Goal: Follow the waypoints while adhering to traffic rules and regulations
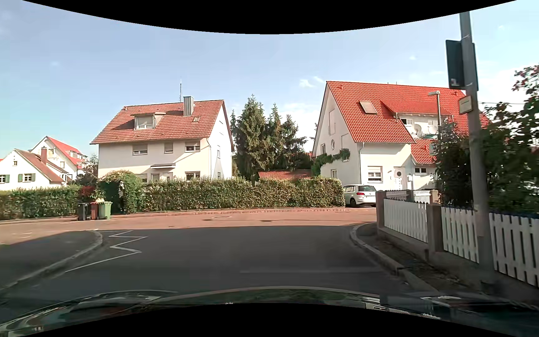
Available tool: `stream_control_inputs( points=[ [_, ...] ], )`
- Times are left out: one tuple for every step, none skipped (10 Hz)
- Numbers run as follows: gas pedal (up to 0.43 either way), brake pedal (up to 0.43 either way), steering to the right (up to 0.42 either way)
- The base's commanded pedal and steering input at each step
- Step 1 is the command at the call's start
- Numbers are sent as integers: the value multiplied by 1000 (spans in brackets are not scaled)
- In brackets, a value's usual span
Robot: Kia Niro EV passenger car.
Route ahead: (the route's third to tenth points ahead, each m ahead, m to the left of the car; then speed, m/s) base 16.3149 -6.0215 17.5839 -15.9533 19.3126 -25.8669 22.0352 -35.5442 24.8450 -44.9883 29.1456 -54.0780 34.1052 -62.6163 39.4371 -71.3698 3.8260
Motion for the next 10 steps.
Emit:
stream_control_inputs(
  points=[
    [0,30,1],
    [0,30,1],
    [0,24,1],
    [0,24,1],
    [0,24,1],
    [0,30,2],
    [0,37,2],
    [0,49,2],
    [0,55,2],
    [0,61,2]
  ],
)
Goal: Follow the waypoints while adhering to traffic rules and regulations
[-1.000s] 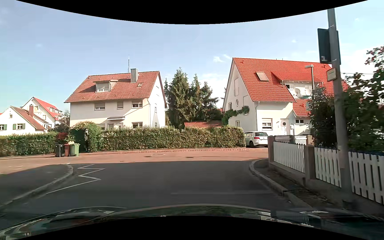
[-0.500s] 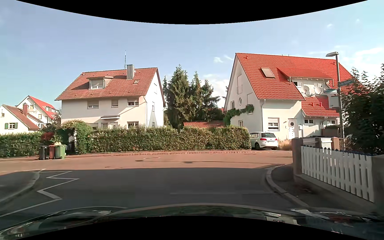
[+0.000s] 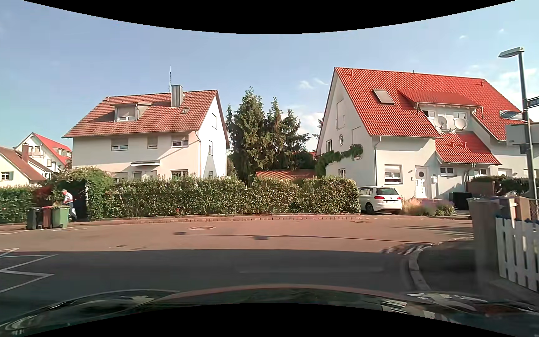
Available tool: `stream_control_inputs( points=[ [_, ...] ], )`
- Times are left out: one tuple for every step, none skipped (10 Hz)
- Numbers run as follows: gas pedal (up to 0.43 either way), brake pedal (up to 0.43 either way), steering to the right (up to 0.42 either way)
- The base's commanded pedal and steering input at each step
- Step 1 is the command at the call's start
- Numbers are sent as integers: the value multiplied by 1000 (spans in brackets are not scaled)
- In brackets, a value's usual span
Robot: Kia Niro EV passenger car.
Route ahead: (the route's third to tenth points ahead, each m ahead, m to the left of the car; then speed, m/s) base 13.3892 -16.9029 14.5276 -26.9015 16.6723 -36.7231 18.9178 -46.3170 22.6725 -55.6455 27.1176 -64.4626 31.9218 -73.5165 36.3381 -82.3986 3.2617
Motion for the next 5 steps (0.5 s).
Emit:
stream_control_inputs(
  points=[
    [0,67,2],
    [0,61,3],
    [0,67,5],
    [0,67,5],
    [0,67,9]
  ],
)
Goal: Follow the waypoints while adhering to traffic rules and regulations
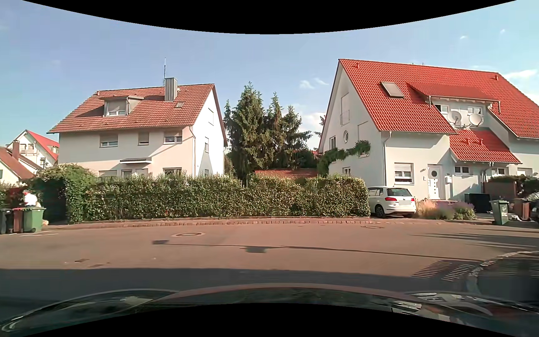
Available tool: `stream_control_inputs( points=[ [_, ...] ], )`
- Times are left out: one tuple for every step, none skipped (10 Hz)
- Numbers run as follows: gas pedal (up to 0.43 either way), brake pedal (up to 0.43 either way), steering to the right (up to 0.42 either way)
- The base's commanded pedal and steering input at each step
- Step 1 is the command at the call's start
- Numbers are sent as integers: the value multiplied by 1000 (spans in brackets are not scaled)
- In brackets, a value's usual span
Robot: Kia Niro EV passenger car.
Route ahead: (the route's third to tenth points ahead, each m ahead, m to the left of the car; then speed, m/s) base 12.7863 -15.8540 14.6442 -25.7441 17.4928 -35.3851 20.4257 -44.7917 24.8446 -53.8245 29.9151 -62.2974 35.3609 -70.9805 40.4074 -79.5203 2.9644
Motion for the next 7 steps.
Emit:
stream_control_inputs(
  points=[
    [0,79,25],
    [0,85,41],
    [0,85,56],
    [0,91,69],
    [0,98,87],
    [0,91,107],
    [0,98,122]
  ],
)
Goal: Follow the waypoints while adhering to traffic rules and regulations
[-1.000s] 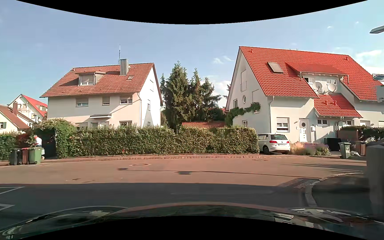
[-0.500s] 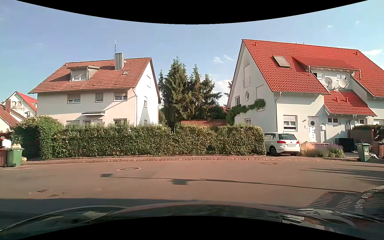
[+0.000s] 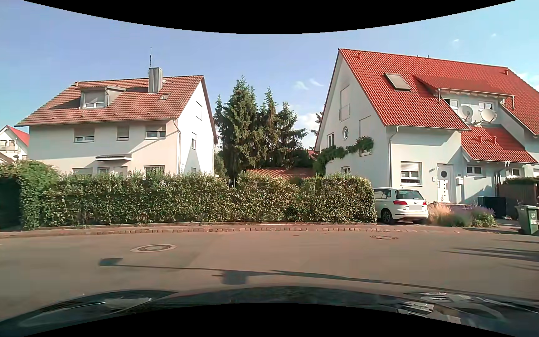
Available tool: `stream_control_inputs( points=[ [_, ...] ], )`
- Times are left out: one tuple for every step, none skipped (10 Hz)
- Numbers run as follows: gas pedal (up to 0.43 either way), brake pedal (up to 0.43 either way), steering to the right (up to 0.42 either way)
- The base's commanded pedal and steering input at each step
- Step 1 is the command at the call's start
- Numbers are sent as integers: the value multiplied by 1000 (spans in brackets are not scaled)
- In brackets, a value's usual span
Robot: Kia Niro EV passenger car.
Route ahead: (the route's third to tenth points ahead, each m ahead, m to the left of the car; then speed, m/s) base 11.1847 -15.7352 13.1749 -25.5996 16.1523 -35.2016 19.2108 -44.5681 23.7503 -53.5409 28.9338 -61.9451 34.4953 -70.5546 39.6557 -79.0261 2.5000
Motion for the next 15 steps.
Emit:
stream_control_inputs(
  points=[
    [0,98,149],
    [0,98,178],
    [0,104,197],
    [0,110,226],
    [0,110,255],
    [0,110,286],
    [0,110,322],
    [0,73,351],
    [0,0,387],
    [0,0,430],
    [0,0,461],
    [0,0,498],
    [87,0,533],
    [157,0,556],
    [169,0,582]
  ],
)
